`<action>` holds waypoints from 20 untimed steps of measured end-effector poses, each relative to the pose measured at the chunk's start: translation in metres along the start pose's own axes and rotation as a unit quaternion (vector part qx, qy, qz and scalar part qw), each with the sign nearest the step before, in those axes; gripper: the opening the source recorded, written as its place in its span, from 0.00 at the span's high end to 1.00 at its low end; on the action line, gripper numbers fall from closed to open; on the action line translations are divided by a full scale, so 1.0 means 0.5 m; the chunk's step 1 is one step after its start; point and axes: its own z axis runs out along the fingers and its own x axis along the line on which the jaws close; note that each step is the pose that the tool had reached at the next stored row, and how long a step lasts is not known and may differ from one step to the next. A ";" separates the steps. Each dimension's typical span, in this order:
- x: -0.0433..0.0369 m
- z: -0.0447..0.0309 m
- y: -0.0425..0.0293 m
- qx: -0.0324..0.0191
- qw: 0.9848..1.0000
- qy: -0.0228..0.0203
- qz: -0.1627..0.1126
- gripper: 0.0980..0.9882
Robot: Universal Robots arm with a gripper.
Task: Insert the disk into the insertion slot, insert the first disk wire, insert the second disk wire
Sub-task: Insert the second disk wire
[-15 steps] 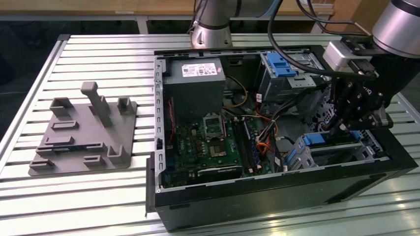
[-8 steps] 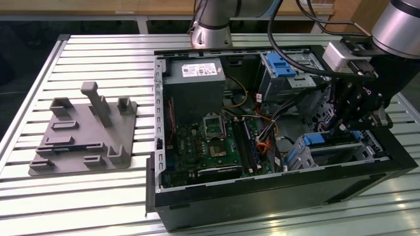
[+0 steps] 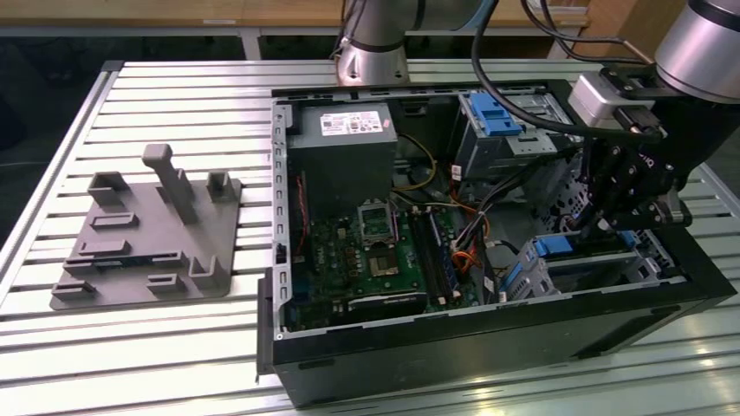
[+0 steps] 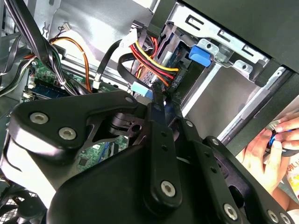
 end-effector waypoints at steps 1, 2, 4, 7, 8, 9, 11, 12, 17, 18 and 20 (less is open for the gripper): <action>0.000 0.000 0.000 0.000 1.000 0.000 0.000 0.89; 0.000 0.000 0.000 0.000 1.000 0.000 0.000 0.89; 0.000 0.000 -0.001 0.000 1.000 0.000 -0.001 0.89; 0.000 0.000 -0.002 0.000 1.000 0.000 -0.002 0.89; 0.000 0.000 -0.002 0.000 1.000 0.000 -0.003 0.89; 0.000 0.000 -0.003 0.000 1.000 0.000 -0.003 0.89; 0.000 0.000 -0.003 0.000 1.000 0.000 -0.005 0.89; 0.000 0.000 -0.003 0.000 1.000 0.000 -0.005 0.89; 0.001 0.000 -0.003 0.000 1.000 0.000 -0.008 0.89; 0.001 0.001 -0.003 0.001 1.000 0.000 -0.009 0.89; 0.001 0.001 -0.003 0.001 1.000 0.000 -0.011 0.89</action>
